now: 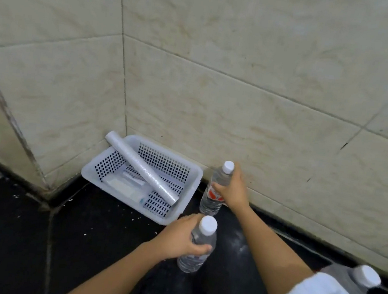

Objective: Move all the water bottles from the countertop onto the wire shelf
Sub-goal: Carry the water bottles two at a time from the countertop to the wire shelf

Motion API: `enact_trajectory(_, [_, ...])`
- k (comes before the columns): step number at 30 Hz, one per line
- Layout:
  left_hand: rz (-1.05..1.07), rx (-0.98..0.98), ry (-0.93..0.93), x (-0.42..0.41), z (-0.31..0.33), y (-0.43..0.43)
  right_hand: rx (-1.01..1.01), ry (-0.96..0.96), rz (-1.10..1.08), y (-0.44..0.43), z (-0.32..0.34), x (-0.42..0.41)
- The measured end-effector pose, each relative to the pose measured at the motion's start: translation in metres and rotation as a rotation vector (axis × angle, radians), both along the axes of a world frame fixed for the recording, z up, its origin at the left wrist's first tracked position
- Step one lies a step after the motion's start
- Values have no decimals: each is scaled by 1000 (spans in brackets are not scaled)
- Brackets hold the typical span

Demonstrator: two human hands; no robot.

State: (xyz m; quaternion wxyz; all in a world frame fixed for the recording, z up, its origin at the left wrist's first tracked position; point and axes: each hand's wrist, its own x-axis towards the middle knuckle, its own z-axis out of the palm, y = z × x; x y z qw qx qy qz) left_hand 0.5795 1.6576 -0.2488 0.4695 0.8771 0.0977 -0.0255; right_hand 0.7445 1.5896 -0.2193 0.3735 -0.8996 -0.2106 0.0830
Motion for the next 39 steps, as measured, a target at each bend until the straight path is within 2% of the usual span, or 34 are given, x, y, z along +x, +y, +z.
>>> enact_trajectory(2, [-6,-83,12,3,-1,2,127,84,-81,6,-9,6])
enact_trajectory(7, [0,-137,0,6,-10,4,210,191,-63,11,-32,16])
enact_trajectory(10, [20,-146,-16,6,-13,3,249,183,-55,10,-39,18])
enact_trajectory(19, [42,-134,-49,-9,-9,-7,166,158,-90,-35,-31,-24])
enact_trajectory(26, [218,-127,-74,-29,-5,-13,-25,126,-196,-90,-5,-75])
enact_trajectory(34, [215,-205,-120,-73,14,-5,109,72,-299,-129,20,-156])
enact_trajectory(39, [135,-190,-102,-105,15,-2,76,67,-269,-156,20,-216])
